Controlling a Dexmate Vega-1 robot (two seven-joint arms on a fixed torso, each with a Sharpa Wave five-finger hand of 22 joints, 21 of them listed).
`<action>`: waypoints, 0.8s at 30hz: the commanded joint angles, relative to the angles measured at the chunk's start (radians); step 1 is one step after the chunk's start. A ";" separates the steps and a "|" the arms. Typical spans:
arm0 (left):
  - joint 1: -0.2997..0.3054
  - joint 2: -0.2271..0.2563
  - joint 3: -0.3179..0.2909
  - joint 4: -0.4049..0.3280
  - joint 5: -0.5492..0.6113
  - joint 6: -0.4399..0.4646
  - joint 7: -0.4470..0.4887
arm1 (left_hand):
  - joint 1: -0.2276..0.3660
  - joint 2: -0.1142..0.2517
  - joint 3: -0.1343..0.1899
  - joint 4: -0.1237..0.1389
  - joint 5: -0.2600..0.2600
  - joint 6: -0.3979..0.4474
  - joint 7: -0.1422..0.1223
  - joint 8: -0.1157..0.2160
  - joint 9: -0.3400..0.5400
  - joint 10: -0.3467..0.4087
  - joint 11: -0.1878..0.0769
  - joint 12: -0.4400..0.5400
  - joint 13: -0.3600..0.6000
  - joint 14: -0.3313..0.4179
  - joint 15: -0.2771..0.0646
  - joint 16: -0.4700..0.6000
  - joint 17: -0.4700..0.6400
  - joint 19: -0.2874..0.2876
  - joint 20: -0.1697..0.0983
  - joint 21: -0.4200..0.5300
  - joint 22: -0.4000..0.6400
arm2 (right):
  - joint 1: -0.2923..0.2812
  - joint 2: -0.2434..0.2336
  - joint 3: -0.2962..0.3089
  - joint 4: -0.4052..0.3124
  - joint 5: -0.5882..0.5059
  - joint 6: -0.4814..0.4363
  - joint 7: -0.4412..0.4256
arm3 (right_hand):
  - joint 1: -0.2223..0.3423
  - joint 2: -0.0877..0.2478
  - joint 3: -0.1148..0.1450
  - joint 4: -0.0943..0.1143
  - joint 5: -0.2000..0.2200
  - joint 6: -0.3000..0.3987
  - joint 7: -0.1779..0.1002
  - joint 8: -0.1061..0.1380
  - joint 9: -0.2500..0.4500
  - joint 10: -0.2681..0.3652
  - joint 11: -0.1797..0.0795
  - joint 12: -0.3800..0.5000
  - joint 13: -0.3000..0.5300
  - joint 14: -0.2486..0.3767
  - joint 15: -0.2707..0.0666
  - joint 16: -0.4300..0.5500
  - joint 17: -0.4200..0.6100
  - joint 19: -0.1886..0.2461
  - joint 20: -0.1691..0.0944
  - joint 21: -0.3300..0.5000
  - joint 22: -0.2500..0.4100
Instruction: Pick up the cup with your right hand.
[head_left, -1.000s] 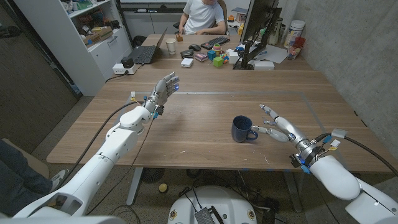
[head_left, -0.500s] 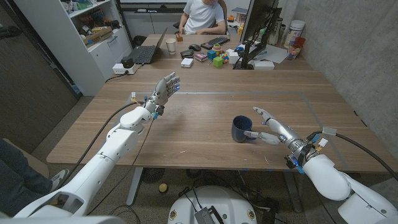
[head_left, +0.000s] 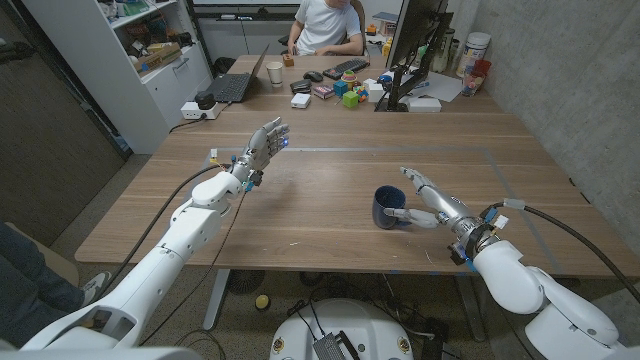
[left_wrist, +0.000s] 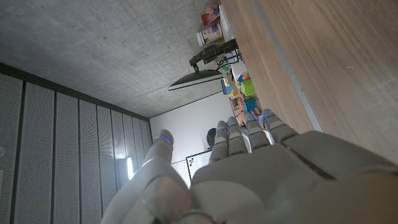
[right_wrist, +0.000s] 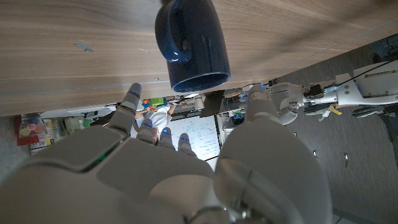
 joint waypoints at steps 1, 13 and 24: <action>-0.012 -0.003 -0.004 0.025 -0.001 -0.006 -0.017 | 0.006 0.006 0.009 0.003 0.005 0.009 -0.003 0.003 0.005 0.006 -0.007 0.003 0.003 0.007 0.003 0.007 0.003 0.000 0.010 0.004 0.003 | 0.043 -0.030 -0.070 -0.041 -0.086 -0.121 0.049 | 0.002 -0.006 -0.006 0.000 0.006 -0.021 0.002 -0.002 0.002 -0.031 0.002 0.000 0.004 -0.010 0.003 0.003 0.003 -0.007 -0.002 0.005 0.004; -0.022 -0.016 0.001 0.061 -0.004 -0.015 -0.044 | 0.006 0.007 0.010 0.003 0.005 0.011 -0.004 0.003 0.005 0.007 -0.006 0.002 0.003 0.008 0.002 0.006 0.003 -0.001 0.013 0.004 0.003 | 0.151 -0.064 -0.189 -0.033 -0.167 -0.188 0.102 | 0.005 -0.005 -0.010 0.002 0.012 -0.029 0.003 0.005 0.002 -0.051 0.009 0.003 0.005 -0.013 0.006 0.008 0.003 -0.011 -0.002 0.007 0.005; -0.015 -0.012 -0.016 0.063 -0.008 -0.024 -0.046 | 0.006 0.007 0.010 0.003 0.005 0.010 -0.004 0.001 0.005 0.006 -0.008 0.001 0.003 0.008 0.003 0.006 0.003 -0.001 0.015 0.004 0.004 | 0.229 -0.104 -0.262 -0.032 -0.252 -0.250 0.167 | 0.012 0.000 -0.009 0.002 0.017 -0.039 0.004 0.007 0.003 -0.056 0.013 0.008 0.007 -0.006 0.009 0.013 0.003 -0.005 -0.003 0.011 0.006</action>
